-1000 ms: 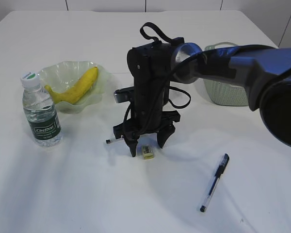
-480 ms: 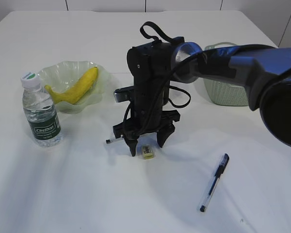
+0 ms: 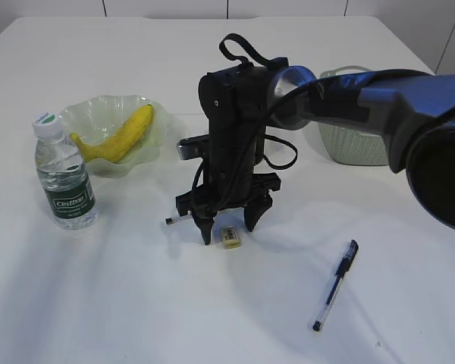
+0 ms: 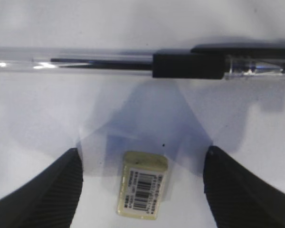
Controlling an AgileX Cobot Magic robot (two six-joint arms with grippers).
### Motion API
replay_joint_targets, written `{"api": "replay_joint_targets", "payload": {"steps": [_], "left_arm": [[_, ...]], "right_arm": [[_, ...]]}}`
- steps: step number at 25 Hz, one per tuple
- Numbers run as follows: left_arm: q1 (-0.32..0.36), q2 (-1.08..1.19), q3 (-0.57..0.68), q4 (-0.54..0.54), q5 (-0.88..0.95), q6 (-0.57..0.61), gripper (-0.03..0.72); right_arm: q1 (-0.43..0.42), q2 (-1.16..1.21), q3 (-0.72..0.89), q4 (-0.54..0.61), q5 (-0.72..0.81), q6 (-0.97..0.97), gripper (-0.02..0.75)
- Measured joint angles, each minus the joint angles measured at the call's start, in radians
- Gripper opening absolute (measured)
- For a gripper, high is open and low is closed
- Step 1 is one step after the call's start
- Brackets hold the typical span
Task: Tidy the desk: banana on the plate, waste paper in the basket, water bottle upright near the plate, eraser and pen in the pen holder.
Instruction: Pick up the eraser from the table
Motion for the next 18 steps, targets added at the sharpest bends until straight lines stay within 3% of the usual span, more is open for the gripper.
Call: {"api": "replay_joint_targets", "payload": {"steps": [18], "left_arm": [[0.0,0.0,0.0,0.0,0.0,0.0,0.24]], "right_arm": [[0.0,0.0,0.0,0.003,0.0,0.0,0.586]]}}
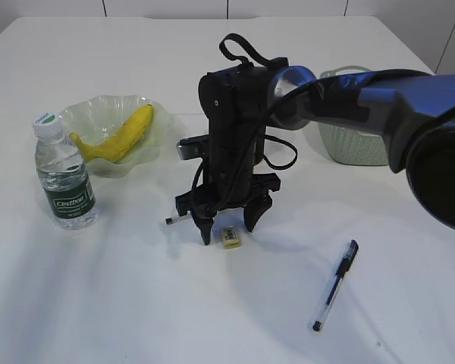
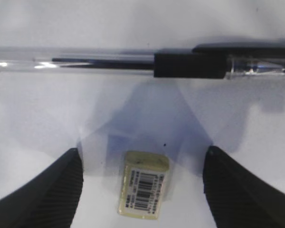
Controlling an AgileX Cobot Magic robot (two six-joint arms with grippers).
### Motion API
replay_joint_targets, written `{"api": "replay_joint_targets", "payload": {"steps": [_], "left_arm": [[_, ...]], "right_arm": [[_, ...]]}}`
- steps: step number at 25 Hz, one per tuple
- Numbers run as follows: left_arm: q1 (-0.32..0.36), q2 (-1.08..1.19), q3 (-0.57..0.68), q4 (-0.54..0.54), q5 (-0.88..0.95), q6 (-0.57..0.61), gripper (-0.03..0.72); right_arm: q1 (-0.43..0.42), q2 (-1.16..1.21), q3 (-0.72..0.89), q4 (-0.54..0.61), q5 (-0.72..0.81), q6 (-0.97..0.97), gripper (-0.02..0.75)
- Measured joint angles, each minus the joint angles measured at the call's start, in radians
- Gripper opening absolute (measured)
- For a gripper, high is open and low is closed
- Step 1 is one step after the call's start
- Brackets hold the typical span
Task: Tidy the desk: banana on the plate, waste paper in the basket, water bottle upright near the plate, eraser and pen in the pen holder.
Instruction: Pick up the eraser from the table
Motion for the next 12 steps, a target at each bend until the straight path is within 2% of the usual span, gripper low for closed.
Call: {"api": "replay_joint_targets", "payload": {"steps": [12], "left_arm": [[0.0,0.0,0.0,0.0,0.0,0.0,0.24]], "right_arm": [[0.0,0.0,0.0,0.0,0.0,0.0,0.508]]}}
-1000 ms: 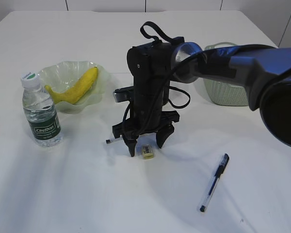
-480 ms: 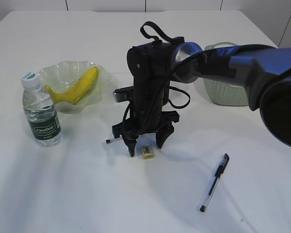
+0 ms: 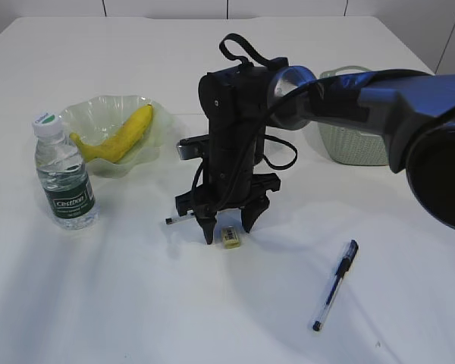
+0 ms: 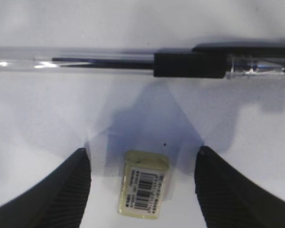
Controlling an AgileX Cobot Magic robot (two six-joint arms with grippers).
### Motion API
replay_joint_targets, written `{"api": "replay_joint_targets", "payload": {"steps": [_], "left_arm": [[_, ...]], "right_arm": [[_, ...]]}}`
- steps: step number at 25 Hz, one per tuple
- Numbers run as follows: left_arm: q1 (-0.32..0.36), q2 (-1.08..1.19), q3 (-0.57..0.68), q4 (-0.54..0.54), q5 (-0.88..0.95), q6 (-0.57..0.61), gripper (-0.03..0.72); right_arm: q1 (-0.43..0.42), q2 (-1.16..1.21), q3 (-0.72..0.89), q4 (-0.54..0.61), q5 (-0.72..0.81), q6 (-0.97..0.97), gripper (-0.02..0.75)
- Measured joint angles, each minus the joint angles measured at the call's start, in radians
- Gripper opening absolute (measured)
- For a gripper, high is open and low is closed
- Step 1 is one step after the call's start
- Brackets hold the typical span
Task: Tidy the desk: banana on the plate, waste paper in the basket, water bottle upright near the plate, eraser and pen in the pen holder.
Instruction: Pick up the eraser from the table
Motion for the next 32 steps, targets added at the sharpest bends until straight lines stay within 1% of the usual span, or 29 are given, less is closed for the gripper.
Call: {"api": "replay_joint_targets", "payload": {"steps": [6,24,27,32], "left_arm": [[0.0,0.0,0.0,0.0,0.0,0.0,0.24],[0.0,0.0,0.0,0.0,-0.003,0.0,0.24],[0.0,0.0,0.0,0.0,-0.003,0.0,0.24],[0.0,0.0,0.0,0.0,-0.01,0.0,0.24]], "right_arm": [[0.0,0.0,0.0,0.023,0.0,0.0,0.504],[0.0,0.0,0.0,0.027,0.0,0.0,0.503],[0.0,0.0,0.0,0.027,0.0,0.0,0.486],[0.0,0.0,0.0,0.027,0.0,0.0,0.435]]}}
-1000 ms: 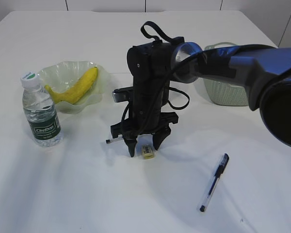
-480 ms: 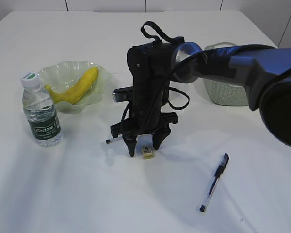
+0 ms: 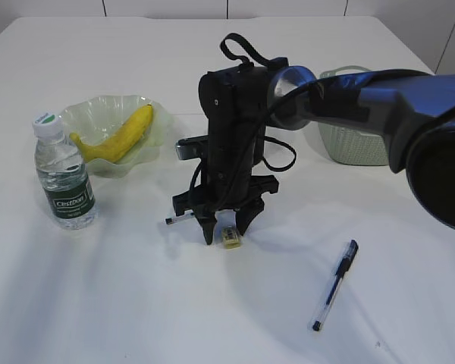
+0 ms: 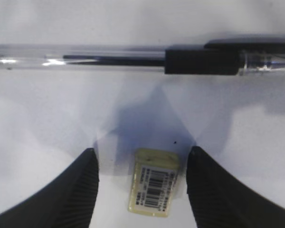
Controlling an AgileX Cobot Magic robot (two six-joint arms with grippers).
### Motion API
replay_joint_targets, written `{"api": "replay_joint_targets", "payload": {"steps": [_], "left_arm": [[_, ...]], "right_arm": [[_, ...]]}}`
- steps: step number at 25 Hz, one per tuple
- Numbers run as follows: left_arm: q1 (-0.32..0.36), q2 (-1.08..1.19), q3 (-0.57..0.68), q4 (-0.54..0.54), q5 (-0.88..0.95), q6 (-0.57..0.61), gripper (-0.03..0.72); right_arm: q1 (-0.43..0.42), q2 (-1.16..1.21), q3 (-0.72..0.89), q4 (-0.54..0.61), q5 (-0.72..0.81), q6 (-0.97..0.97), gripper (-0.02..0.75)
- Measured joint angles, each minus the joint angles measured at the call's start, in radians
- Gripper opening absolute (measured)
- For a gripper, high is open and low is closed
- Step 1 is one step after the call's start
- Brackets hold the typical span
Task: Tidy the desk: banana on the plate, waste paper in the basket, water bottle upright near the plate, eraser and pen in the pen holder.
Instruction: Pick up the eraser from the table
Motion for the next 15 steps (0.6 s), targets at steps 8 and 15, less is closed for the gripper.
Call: {"api": "replay_joint_targets", "payload": {"steps": [8,15], "left_arm": [[0.0,0.0,0.0,0.0,-0.019,0.0,0.24],[0.0,0.0,0.0,0.0,-0.019,0.0,0.24]], "right_arm": [[0.0,0.0,0.0,0.0,0.0,0.0,0.37],[0.0,0.0,0.0,0.0,0.0,0.0,0.254]]}}
